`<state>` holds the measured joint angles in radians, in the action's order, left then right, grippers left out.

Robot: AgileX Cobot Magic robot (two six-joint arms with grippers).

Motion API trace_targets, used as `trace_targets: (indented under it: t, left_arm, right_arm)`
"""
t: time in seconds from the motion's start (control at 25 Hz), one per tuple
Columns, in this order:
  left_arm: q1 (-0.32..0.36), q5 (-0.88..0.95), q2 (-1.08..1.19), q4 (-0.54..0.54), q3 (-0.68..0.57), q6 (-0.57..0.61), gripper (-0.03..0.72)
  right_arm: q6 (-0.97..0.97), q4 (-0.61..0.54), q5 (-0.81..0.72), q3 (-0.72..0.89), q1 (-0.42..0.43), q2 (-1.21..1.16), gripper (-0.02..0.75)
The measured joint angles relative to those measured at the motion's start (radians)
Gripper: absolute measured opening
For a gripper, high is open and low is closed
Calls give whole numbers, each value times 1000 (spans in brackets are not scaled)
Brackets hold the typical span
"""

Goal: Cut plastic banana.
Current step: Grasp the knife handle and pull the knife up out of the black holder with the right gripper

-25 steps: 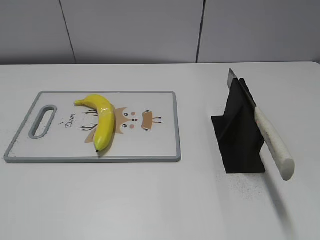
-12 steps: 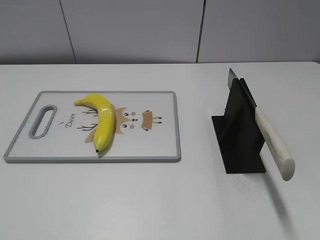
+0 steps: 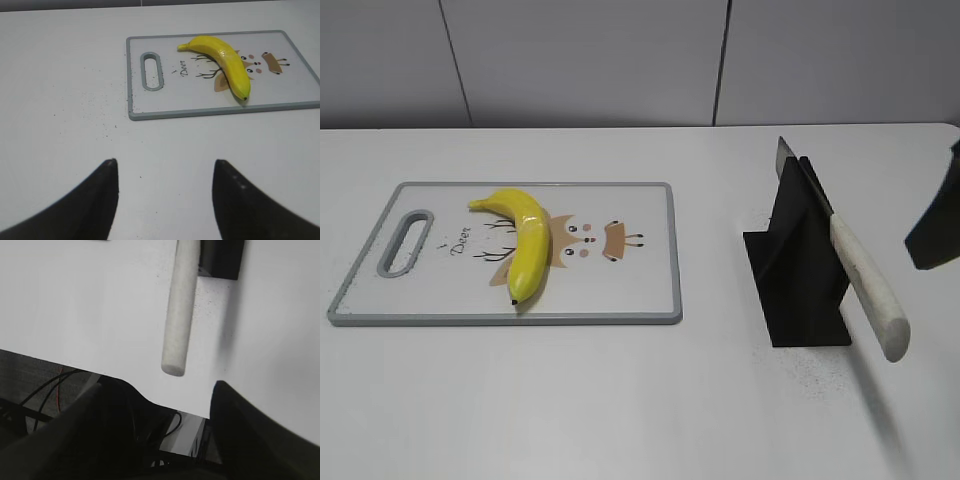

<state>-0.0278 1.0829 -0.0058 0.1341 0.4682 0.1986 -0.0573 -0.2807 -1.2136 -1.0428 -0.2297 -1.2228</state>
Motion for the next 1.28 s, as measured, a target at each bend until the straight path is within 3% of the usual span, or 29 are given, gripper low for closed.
trace_targets:
  t: [0.12,0.36,1.04,1.16,1.28]
  left_arm:
    - [0,0,0,0,0,0,589]
    - [0,0,0,0,0,0,589]
    - [0,0,0,0,0,0,589]
    - [0,0,0,0,0,0,589]
    - [0,0,0,0,0,0,589]
  right_arm:
    - [-26,16,1,-39,-61,-70,497]
    - [-157,190,0,-48,-175,-187,497]
    - [-206,214,97,-48,-182,-414,473]
    - [-209,213,102,-48,-182,-428,432]
    - [-218,213,95,-48,-182,-432,244]
